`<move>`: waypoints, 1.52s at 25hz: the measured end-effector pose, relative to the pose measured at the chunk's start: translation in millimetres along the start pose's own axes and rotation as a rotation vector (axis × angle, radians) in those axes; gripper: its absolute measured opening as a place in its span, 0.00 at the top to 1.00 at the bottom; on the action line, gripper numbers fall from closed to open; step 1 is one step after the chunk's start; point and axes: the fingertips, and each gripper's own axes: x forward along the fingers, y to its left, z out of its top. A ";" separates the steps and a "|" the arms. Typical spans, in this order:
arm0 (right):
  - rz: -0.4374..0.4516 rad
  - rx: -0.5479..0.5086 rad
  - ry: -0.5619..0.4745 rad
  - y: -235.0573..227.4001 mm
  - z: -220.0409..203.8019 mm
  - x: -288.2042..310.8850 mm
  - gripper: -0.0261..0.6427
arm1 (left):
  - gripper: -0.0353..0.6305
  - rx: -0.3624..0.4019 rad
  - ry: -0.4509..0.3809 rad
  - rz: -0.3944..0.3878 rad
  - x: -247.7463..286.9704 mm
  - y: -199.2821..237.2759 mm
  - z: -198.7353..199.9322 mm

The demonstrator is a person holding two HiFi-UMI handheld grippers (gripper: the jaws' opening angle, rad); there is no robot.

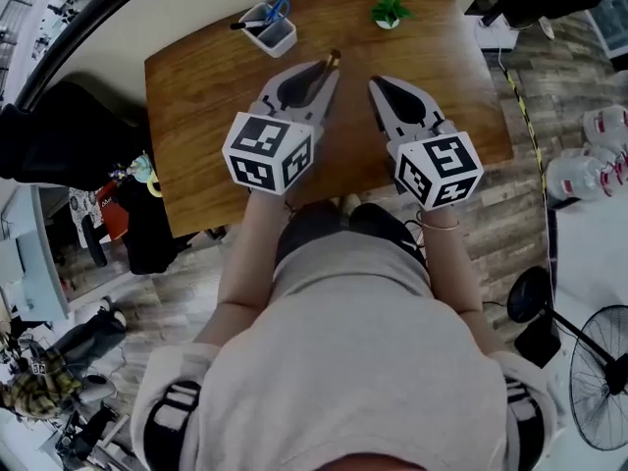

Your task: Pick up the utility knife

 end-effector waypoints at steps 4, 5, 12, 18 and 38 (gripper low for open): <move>0.014 -0.021 -0.028 7.0 15.9 1.1 0.95 | 0.83 -0.027 -0.092 0.001 -14.4 1.5 19.2; 0.017 -0.023 -0.035 8.9 19.7 1.6 0.95 | 0.83 -0.036 -0.114 -0.003 -17.9 1.2 22.9; 0.066 -0.038 -0.052 29.9 28.2 4.4 0.95 | 0.83 -0.086 -0.201 -0.028 -37.9 -3.0 27.3; 0.097 -0.041 -0.034 43.8 23.0 7.8 0.95 | 0.83 -0.112 -0.214 -0.041 -49.5 -1.7 23.1; 0.130 -0.016 -0.028 64.0 0.2 0.3 0.95 | 0.83 -0.159 -0.158 -0.086 -59.9 -11.3 -7.7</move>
